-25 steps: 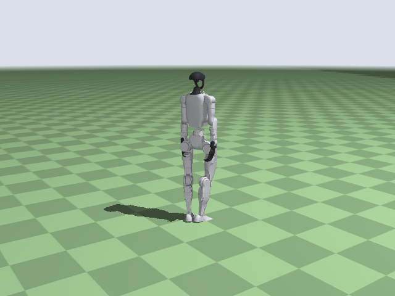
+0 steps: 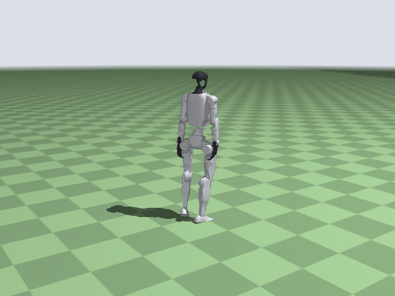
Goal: In place motions
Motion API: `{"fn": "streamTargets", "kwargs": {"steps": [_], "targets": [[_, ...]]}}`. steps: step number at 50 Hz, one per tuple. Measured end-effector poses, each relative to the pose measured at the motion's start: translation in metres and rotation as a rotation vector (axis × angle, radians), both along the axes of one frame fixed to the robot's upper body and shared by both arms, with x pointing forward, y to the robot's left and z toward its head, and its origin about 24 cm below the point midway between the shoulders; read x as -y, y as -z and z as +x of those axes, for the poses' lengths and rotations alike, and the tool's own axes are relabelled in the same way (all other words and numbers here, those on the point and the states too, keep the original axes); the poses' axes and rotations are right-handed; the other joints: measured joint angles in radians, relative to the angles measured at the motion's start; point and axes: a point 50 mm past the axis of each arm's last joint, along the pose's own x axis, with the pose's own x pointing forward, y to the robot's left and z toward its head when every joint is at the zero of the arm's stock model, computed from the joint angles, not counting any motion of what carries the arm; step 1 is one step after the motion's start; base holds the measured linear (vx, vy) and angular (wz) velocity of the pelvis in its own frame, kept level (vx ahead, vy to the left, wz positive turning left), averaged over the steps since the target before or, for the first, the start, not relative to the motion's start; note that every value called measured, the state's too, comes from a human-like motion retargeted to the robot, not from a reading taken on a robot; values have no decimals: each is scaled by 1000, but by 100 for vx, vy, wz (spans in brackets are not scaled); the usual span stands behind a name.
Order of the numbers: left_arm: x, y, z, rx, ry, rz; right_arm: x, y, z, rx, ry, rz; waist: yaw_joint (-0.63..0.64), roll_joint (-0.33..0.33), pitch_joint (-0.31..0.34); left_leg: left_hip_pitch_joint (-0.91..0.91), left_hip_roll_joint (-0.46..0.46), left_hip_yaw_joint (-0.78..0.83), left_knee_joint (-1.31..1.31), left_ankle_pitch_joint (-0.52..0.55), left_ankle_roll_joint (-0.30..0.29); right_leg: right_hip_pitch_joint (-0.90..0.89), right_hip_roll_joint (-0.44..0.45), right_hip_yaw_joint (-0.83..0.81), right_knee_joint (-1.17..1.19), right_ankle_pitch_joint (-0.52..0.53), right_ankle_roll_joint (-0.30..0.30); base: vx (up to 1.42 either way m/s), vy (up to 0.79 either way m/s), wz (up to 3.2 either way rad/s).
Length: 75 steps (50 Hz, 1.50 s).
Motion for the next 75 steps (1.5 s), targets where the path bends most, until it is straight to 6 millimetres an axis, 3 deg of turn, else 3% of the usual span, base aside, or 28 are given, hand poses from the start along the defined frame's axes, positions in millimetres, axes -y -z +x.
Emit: {"fn": "streamTargets", "kwargs": {"steps": [2,6,10,15,20,23,25,28,30,33,35,39,40,43,46,48,50,52,53,55,58,60,62,65,68,70,73,75], "targets": [[-1,-1,-4,-6,-71,46,-16,-4,36,112,-41,77,37,-4,43,-140,49,-30,225,105,79,11,4,1,-8,4,-3,-30,0,-8],[6,-5,-31,-96,-181,-26,-43,-22,98,302,-171,177,137,-22,93,-351,152,-40,581,-4,128,21,20,41,-8,11,-31,-11,-6,-50],[15,-16,-67,-234,-231,-132,-60,-35,130,432,-239,176,181,-35,108,-431,156,-52,688,-80,122,19,5,59,11,6,-37,-1,1,-18],[12,-24,-93,-313,-234,-114,-67,-36,127,430,-283,206,143,-21,81,-321,115,-57,535,-91,96,30,5,37,17,-10,-18,15,-6,22],[4,-23,-85,-318,-220,-88,-47,-14,75,264,-283,141,91,-17,43,-4,-22,-67,31,-15,45,48,5,7,55,-52,10,30,-14,30],[1,-16,-61,-265,-184,-65,-20,-1,20,129,-221,32,47,6,9,201,-71,32,-328,-256,40,27,19,-15,141,-70,20,43,-24,28],[3,-9,-32,-199,-149,-34,3,2,-16,48,-146,-92,-17,48,-20,255,-107,8,-516,-252,66,-33,16,-71,261,0,27,24,-21,57],[4,-1,56,33,-66,-1,37,-1,-46,-33,-5,-221,-11,70,15,234,-74,23,-594,-200,30,-292,-86,-6,691,210,58,-23,-13,-24],[6,-5,116,233,-10,-19,59,-7,-68,-97,69,-273,-63,76,54,223,-95,-16,-613,-188,50,-439,-175,8,952,196,19,-15,-11,71],[12,-24,186,473,67,-152,82,-19,-117,-263,124,-343,-132,99,55,179,-103,-69,-604,-177,76,-596,-236,44,1159,132,12,-4,-16,85],[24,-34,212,557,114,-209,88,-29,-149,-376,178,-396,-130,105,74,173,-90,-86,-592,-172,82,-639,-211,74,1202,120,24,-3,-14,32],[32,-40,228,609,124,-202,84,-39,-185,-467,283,-462,-82,99,78,184,-78,-79,-587,-170,82,-600,-185,77,1140,115,31,5,-11,-4],[30,-40,226,606,125,-200,84,-41,-188,-470,293,-472,-79,99,75,188,-78,-76,-588,-171,80,-572,-179,69,1101,117,32,9,-7,-23],[23,-26,194,510,154,-186,82,-37,-180,-454,277,-451,-53,104,57,210,-71,-39,-593,-179,67,-441,-107,67,894,130,42,10,1,-56],[15,-9,135,337,126,-160,76,-25,-147,-370,216,-397,-32,100,37,224,-80,-2,-573,-206,54,-262,-48,50,575,159,87,3,11,-53],[13,-1,81,180,77,-149,64,-15,-117,-285,157,-344,-29,97,24,218,-82,5,-528,-226,48,-128,-20,-2,349,37,92,1,12,-9],[12,0,21,6,3,-140,46,-7,-82,-186,77,-267,-20,73,28,223,-91,25,-455,-223,43,-17,26,-45,164,-77,35,3,13,-31],[10,-7,-31,-141,-88,-147,23,-1,-36,-63,-9,-154,16,23,35,182,-84,82,-295,-107,20,11,12,0,52,-15,13,-20,16,-93],[9,-12,-47,-191,-126,-158,9,0,-5,17,-48,-89,47,-1,45,108,-41,101,-139,-14,-14,5,-17,32,36,3,30,-53,15,-81],[5,-18,-69,-256,-187,-153,-20,-9,62,213,-125,34,62,-8,96,-73,62,79,179,120,13,-7,-33,29,16,25,49,-67,7,-41],[-4,-33,-113,-346,-265,-126,-55,-40,138,471,-289,186,167,-47,147,-286,126,-8,511,39,31,-8,-4,116,-10,56,7,-30,2,-124],[-1,-45,-139,-446,-289,-124,-69,-57,166,579,-401,236,188,-52,137,-362,191,9,638,-38,70,-17,-8,129,4,53,-6,2,9,-40],[3,-48,-146,-503,-307,-94,-72,-69,184,675,-444,200,198,-53,141,-408,198,6,689,-86,94,-24,-21,123,21,47,-8,-6,14,21],[2,-43,-136,-435,-353,-66,-75,-76,193,775,-391,151,187,-52,140,-419,174,-26,698,-114,85,-14,-26,95,26,41,-11,1,4,41],[2,-34,-118,-370,-349,-75,-67,-62,173,711,-374,159,168,-44,117,-318,138,-16,585,-108,67,5,-23,68,22,29,-5,21,1,48],[0,-28,-101,-344,-325,-60,-57,-43,142,581,-363,146,134,-39,88,-217,90,-15,442,-97,55,21,-22,29,19,15,5,38,-3,92],[-7,-13,-53,-210,-260,31,-34,-15,76,343,-271,102,96,-32,58,-8,-12,-43,78,-30,13,38,-12,-10,47,-22,17,37,-14,64],[-9,-5,-11,-69,-220,118,-15,-3,24,163,-181,63,79,-15,46,149,-70,-56,-214,-165,-11,34,7,-29,99,-54,17,35,-19,30]]}}
